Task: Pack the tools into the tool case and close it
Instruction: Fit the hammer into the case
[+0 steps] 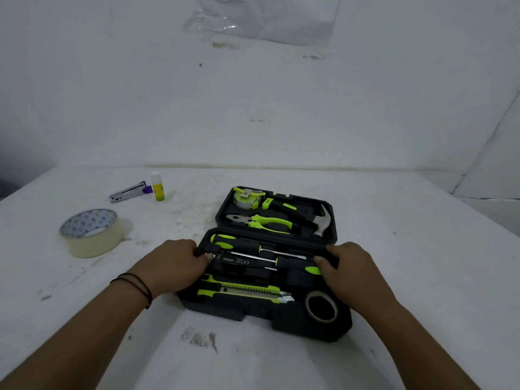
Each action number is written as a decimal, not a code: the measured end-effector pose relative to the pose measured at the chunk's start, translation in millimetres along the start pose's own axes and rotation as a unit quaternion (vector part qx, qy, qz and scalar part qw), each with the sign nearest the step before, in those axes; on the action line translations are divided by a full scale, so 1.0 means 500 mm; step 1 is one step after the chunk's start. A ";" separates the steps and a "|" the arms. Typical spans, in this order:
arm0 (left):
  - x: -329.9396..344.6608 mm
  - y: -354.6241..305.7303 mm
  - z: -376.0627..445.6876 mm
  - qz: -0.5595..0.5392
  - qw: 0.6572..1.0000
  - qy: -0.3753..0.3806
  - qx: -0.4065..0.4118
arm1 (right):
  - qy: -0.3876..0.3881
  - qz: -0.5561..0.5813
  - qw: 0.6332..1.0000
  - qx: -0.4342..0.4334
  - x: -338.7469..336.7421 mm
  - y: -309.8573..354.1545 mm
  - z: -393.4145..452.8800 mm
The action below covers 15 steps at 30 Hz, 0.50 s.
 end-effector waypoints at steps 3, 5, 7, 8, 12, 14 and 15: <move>-0.002 -0.006 0.004 -0.022 0.999 -0.023 0.008 | -0.027 0.045 0.998 0.036 -0.011 -0.007 0.008; -0.007 -0.017 0.011 -0.058 0.997 -0.043 0.018 | -0.022 0.081 0.994 0.066 -0.011 -0.015 0.022; -0.010 -0.033 0.028 -0.109 0.993 -0.050 0.024 | -0.007 0.109 0.990 0.092 -0.005 -0.027 0.043; -0.009 -0.040 0.042 -0.143 0.989 -0.042 0.020 | -0.002 0.127 0.986 0.108 -0.002 -0.035 0.054; 0.004 -0.058 0.112 -0.311 0.950 0.038 -0.006 | -0.012 0.218 0.963 0.160 0.004 -0.058 0.096; 0.007 -0.068 0.142 -0.347 0.935 0.066 -0.012 | -0.025 0.281 0.942 0.181 0.004 -0.062 0.109; 0.009 -0.074 0.155 -0.358 0.930 0.080 -0.015 | -0.031 0.298 0.935 0.191 0.005 -0.065 0.116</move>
Point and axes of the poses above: each hand's wrist, its own z-axis towards the middle knuckle, its own x-axis out of the palm, y = z × x, the point moved 6 cm from there along z, towards the middle knuckle, and after that the axes turned 14 degrees about -x, right-handed, at the moved point
